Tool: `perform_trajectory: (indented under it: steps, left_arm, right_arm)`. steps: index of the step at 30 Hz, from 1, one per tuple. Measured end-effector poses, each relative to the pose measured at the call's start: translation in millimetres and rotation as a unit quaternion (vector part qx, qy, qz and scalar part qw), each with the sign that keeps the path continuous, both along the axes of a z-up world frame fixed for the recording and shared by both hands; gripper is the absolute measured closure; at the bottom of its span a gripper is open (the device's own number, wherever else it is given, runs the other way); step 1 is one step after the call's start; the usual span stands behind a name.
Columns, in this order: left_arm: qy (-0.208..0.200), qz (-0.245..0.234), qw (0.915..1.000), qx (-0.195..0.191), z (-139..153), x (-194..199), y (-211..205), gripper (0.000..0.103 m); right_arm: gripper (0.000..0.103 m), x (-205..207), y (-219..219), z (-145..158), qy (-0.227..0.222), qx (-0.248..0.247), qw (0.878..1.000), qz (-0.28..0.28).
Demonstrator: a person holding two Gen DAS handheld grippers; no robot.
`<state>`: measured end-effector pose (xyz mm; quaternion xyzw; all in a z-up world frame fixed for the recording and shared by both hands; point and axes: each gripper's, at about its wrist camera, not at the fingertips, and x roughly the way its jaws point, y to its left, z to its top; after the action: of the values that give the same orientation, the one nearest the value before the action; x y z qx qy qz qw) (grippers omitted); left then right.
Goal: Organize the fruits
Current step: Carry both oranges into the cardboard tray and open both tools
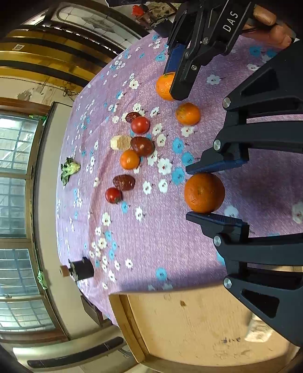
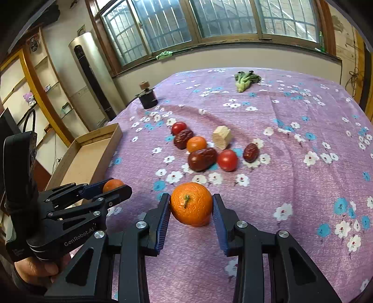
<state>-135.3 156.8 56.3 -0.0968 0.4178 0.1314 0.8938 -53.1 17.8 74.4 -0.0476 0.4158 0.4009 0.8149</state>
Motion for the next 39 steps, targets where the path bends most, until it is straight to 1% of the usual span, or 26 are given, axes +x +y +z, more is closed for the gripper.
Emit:
perform_trajectory:
  steps: [8,26,32,39]
  left_arm:
    - [-0.006,0.019,0.9998,-0.003,4.0,-18.6,12.6,0.073]
    - [-0.016,0.041,0.9989,-0.014,7.7,-47.5,34.6,0.073]
    - [-0.021,0.052,0.9982,-0.02,11.0,-59.4,47.8,0.073]
    - [-0.03,0.084,0.9958,-0.021,17.4,-82.3,77.2,0.073]
  right_arm:
    - [0.067,-14.5,12.7,5.3,-0.006,0.0,1.0,0.02]
    - [0.067,-38.7,41.4,10.8,-0.012,-0.007,0.998,0.057]
    - [0.067,-49.4,57.9,13.8,-0.013,-0.005,0.997,0.081]
    - [0.067,-72.9,93.4,15.2,-0.015,-0.003,0.991,0.132]
